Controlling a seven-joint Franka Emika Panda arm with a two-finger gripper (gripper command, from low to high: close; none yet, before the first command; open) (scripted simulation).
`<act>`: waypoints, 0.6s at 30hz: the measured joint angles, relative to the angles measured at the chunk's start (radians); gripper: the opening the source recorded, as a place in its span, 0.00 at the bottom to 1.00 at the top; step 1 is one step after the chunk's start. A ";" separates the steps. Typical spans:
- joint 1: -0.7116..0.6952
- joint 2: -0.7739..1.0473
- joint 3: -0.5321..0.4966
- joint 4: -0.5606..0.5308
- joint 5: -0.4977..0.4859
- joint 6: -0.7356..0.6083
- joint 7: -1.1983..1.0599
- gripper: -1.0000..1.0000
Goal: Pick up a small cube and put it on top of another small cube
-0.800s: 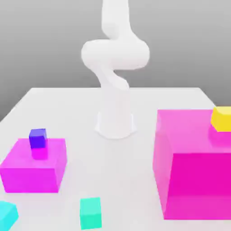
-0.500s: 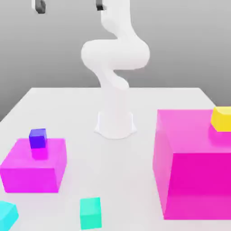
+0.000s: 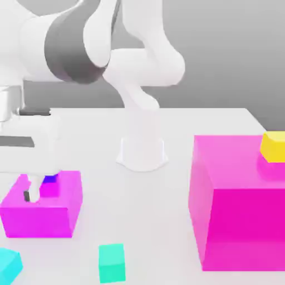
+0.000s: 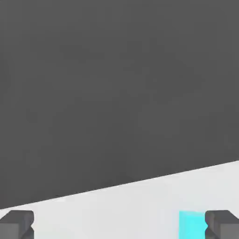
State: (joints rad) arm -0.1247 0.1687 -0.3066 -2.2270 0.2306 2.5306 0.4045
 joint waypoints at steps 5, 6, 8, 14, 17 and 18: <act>-0.064 0.178 -0.014 0.013 0.024 0.045 -0.061 0.50; -0.077 0.213 -0.017 0.015 0.026 0.054 -0.071 0.50; -0.103 0.284 -0.002 0.027 0.048 0.094 -0.095 0.50; -0.144 0.389 0.046 0.051 0.093 0.168 -0.130 0.00; -0.151 0.406 0.054 0.055 0.102 0.179 -0.136 0.00; -0.147 0.396 0.048 0.053 0.097 0.172 -0.133 0.00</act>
State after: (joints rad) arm -0.2717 0.5644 -0.2583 -2.1740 0.3274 2.7022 0.2718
